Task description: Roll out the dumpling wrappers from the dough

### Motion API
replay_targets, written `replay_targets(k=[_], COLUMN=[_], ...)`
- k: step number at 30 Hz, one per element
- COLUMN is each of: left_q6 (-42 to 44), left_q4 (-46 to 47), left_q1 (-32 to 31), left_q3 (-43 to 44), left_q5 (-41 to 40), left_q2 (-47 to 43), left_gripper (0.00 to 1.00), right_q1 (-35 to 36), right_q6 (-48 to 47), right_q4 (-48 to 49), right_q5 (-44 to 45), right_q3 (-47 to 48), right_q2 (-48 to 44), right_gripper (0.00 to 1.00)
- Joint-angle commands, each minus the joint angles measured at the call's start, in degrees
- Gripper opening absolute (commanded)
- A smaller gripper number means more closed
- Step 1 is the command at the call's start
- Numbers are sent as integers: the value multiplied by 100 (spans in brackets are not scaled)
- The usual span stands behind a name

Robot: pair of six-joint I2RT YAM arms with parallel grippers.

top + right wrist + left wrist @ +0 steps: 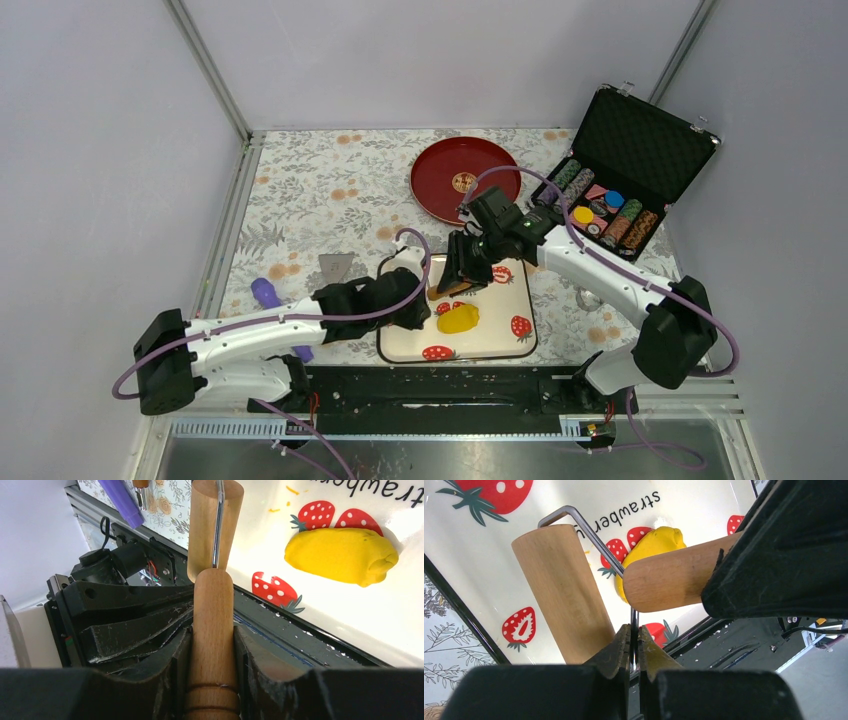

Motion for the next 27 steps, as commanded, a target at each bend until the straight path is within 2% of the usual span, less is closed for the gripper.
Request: replay_targets(k=[1, 2, 4, 5, 8, 13, 16, 18, 22, 25, 27], left_q6=[-65, -79, -75, -92, -246, -829, -1054, -1022, -620, -95, 162], left_q4=[439, 477, 678, 793, 1272, 2372, 2552, 2208, 861, -147, -407], left_q1=[-10, -7, -9, -9, 59, 791, 1463, 1976, 3080, 3655, 3895], left_q3=[320, 301, 204, 153, -16, -657, -1044, -1191, -1234, -1110, -1133], left_q5=[-242, -218, -55, 38, 514, 1905, 2464, 2711, 2871, 2646, 2693], left_q2=[-145, -173, -248, -293, -474, -871, -1194, -1405, -1692, -1507, -1194], left_gripper=[4, 18, 52, 65, 86, 89, 88, 87, 82, 75, 71], right_q1=[111, 119, 118, 120, 116, 107, 61, 9, -100, -124, -121], right_q6=[-174, -214, -374, -442, -620, -871, -1000, -1052, -1304, -1516, -1645], right_q4=[-157, -183, -311, -351, -371, -397, -530, -677, -1177, -1459, -1596], right_q5=[64, 112, 271, 362, 691, 1052, 1159, 1231, 1503, 1641, 1665], right_q3=[1, -2, 37, 34, -49, -220, -313, -339, -176, -8, 88], right_q2=[-58, -67, -93, -121, -346, -672, -816, -901, -1008, -1078, -1084], right_gripper=[0, 0, 0, 0, 0, 0, 0, 0, 0, 0, 0])
